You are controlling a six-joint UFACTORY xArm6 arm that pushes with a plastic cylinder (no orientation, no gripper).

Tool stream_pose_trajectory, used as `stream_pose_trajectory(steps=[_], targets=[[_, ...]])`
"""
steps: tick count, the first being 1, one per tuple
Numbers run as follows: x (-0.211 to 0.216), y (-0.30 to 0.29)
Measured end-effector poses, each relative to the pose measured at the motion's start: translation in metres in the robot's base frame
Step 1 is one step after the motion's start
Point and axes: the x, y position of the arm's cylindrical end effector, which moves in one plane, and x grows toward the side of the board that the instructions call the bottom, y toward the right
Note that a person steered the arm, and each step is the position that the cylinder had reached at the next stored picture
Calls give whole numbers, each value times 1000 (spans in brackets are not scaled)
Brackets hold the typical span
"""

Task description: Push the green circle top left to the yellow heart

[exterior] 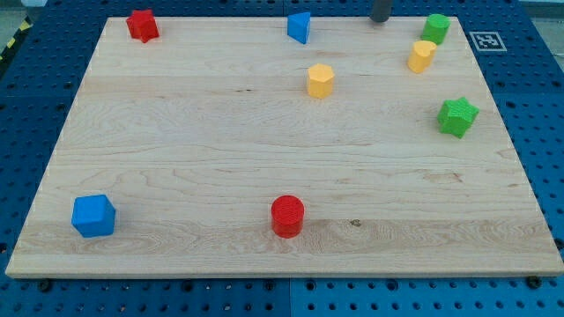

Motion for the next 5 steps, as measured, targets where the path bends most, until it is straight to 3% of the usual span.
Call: stream_pose_trajectory(steps=[2, 4, 5], targets=[[1, 48], [1, 144], [10, 147]])
